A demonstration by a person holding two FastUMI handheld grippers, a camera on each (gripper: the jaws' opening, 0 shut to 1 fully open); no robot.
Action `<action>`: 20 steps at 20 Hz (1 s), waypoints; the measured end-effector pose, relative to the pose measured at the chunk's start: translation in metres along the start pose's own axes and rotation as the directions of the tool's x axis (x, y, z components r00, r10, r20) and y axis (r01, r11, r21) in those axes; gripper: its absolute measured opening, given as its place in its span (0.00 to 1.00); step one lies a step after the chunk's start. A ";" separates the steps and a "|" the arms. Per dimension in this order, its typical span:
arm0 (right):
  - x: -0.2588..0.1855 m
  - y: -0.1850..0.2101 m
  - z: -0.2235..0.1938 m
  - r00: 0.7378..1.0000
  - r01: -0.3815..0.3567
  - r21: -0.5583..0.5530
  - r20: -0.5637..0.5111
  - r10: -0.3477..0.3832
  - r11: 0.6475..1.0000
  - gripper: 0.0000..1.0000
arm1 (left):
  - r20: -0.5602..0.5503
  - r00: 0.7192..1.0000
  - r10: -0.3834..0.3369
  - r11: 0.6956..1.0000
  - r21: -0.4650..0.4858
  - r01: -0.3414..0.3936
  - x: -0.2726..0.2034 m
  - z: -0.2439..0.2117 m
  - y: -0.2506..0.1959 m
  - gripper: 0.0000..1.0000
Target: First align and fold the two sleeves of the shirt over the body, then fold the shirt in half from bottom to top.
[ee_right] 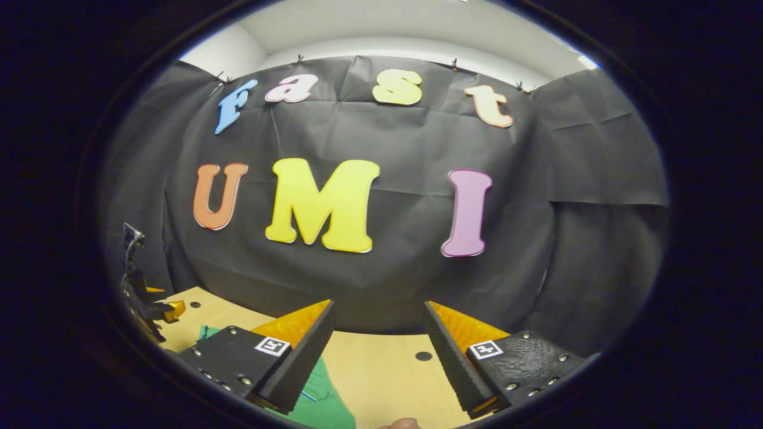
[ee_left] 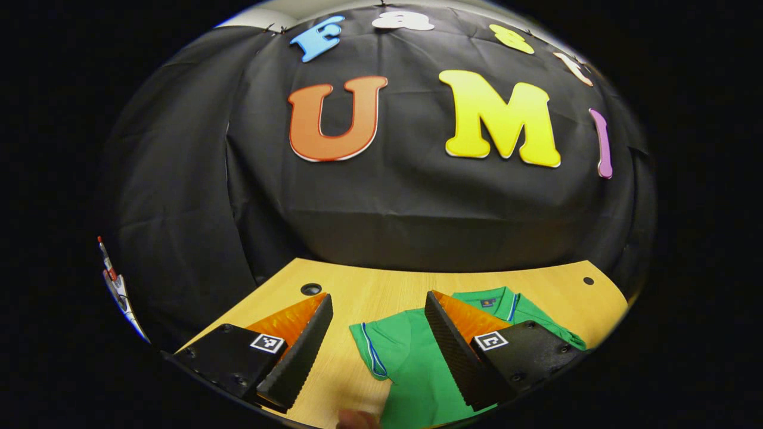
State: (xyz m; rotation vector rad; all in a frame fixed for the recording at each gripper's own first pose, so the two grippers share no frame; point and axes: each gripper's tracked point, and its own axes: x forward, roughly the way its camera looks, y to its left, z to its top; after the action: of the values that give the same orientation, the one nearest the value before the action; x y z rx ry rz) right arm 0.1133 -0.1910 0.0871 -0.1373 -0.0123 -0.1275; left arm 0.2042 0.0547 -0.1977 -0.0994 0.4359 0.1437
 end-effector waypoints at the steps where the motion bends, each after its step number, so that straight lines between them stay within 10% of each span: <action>1: -0.010 -0.013 0.007 1.000 0.030 0.002 0.008 -0.030 1.000 0.90 | -0.029 1.000 0.010 1.000 -0.008 -0.010 0.013 -0.007 0.003 1.00; 9: -0.070 -0.101 0.031 0.974 0.227 0.105 -0.013 -0.227 0.968 0.93 | -0.223 0.972 0.070 0.998 0.009 -0.070 0.097 -0.075 0.015 0.99; 20: -0.101 -0.133 0.030 0.949 0.313 0.121 -0.071 -0.307 0.942 0.93 | -0.406 0.903 0.139 0.983 -0.053 -0.176 0.129 -0.129 0.033 0.99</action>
State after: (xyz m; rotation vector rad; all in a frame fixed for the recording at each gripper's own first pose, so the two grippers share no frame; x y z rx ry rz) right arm -0.0039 -0.3048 0.1326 0.0004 0.0088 -0.4451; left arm 0.2613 0.0859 -0.3718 -0.1826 0.8504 0.3057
